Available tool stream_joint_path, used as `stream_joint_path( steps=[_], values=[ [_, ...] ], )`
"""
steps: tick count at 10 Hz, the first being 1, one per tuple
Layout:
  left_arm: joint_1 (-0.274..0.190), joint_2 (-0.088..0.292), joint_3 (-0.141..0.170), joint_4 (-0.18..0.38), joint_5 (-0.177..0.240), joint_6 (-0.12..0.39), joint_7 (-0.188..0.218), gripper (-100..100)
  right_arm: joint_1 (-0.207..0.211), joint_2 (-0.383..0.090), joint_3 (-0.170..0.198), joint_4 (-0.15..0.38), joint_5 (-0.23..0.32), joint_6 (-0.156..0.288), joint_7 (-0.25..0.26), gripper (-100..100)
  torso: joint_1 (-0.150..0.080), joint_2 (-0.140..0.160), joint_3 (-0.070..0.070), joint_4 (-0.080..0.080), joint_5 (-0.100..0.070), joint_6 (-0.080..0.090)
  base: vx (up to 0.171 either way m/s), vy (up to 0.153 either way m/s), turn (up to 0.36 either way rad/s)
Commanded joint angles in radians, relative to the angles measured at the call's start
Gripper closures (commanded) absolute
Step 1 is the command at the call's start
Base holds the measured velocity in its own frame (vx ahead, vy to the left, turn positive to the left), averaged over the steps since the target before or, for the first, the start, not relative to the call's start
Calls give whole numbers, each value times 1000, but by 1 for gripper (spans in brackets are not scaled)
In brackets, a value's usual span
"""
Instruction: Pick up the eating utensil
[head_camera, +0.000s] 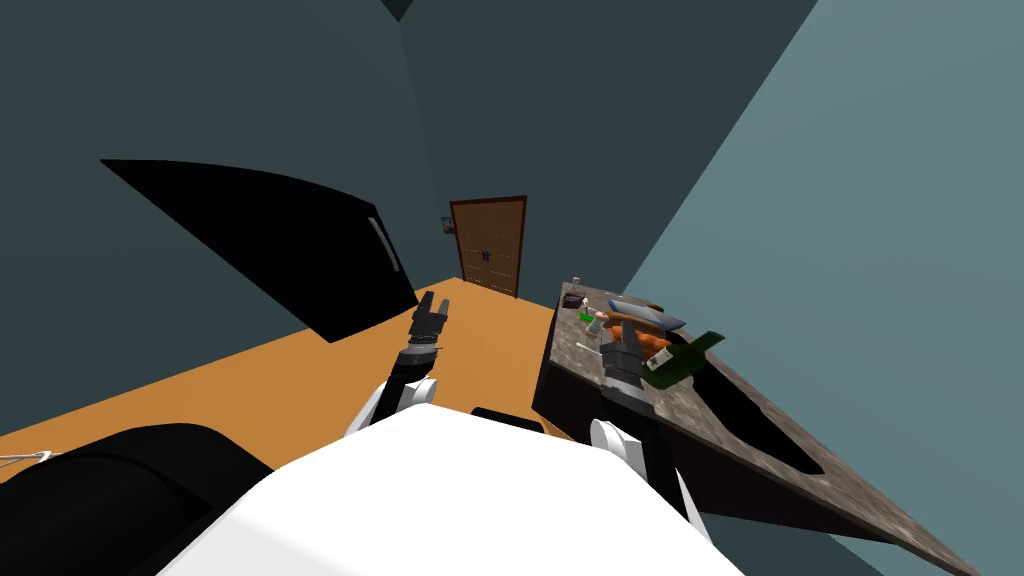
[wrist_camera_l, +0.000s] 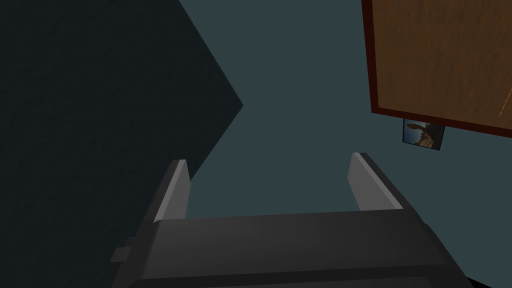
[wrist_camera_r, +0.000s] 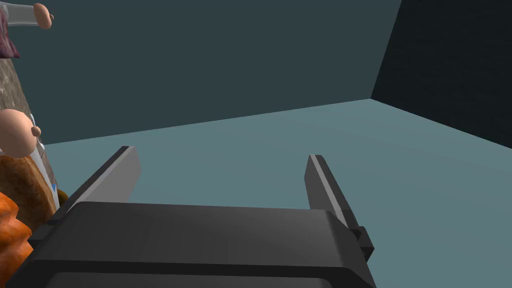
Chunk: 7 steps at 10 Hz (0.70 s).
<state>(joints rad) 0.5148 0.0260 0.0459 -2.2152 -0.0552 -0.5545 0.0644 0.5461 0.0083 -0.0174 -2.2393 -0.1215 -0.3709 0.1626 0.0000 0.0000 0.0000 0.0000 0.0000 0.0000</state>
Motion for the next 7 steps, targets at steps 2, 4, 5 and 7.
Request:
stream_joint_path(
  steps=[2, 4, 5, 7],
  values=[
    [0, 0, 0, 0, 0, 0, 0, 0, 9, -64, -10, 12, 2, 10, 9, -100, 0, 1, 0, 0, 0, 0, -26, -2, -21],
    [0, 0, 0, 0, 0, 0, 0, 0, 22, -129, -23, 29, 5, 23, 21, -100, -1, 3, 2, 1, 0, 0, -59, -5, -21],
    [0, 0, 0, 0, 0, 0, 0, 0, 31, -159, -30, 40, 8, 30, 30, -100, -1, 4, 2, 1, 0, 0, -73, 0, -27],
    [0, 0, 0, 0, 0, 0, 0, 0, 41, -208, -37, 53, 12, 39, 39, -100, 0, 4, 2, 1, 0, 0, -47, 4, -13]
  ],
)
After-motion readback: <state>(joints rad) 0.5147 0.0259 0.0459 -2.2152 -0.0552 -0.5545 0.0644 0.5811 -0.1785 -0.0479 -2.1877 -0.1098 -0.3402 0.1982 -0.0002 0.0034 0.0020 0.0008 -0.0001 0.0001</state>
